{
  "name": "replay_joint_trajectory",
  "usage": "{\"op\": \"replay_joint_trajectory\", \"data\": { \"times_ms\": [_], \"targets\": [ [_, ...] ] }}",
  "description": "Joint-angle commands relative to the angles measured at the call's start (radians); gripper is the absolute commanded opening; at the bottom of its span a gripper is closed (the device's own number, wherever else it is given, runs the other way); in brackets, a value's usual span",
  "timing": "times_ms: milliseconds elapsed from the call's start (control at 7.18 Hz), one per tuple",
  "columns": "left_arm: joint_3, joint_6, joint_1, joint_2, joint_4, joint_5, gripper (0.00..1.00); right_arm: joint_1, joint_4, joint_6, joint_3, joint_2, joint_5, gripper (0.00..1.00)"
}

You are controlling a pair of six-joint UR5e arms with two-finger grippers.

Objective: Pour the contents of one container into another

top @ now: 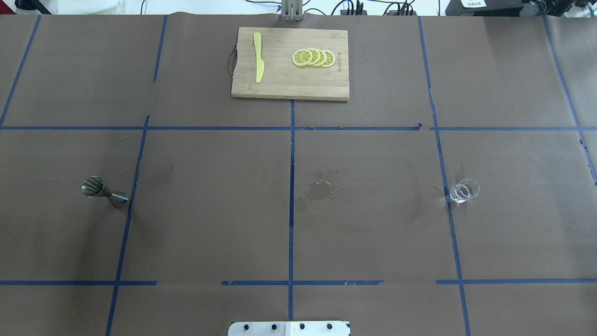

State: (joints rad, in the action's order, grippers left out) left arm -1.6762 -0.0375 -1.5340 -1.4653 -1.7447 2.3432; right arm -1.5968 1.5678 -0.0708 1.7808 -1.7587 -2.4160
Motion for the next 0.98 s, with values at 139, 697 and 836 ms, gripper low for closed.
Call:
{"op": "replay_joint_trajectory", "data": {
  "times_ms": [139, 697, 836],
  "targets": [
    [0.009, 0.004, 0.0, -0.035, -0.099, -0.001, 1.0, -0.002, -0.002, 0.002, 0.015, -0.001, -0.002, 1.0],
    [-0.043, 0.087, 0.095, -0.184, -0.184, 0.081, 1.0, -0.002, -0.002, 0.003, 0.061, -0.007, -0.029, 1.0],
    [-0.054, 0.105, 0.147, -0.188, -0.193, 0.147, 1.0, 0.0, -0.003, 0.008, 0.081, 0.007, -0.029, 1.0]
  ]
}}
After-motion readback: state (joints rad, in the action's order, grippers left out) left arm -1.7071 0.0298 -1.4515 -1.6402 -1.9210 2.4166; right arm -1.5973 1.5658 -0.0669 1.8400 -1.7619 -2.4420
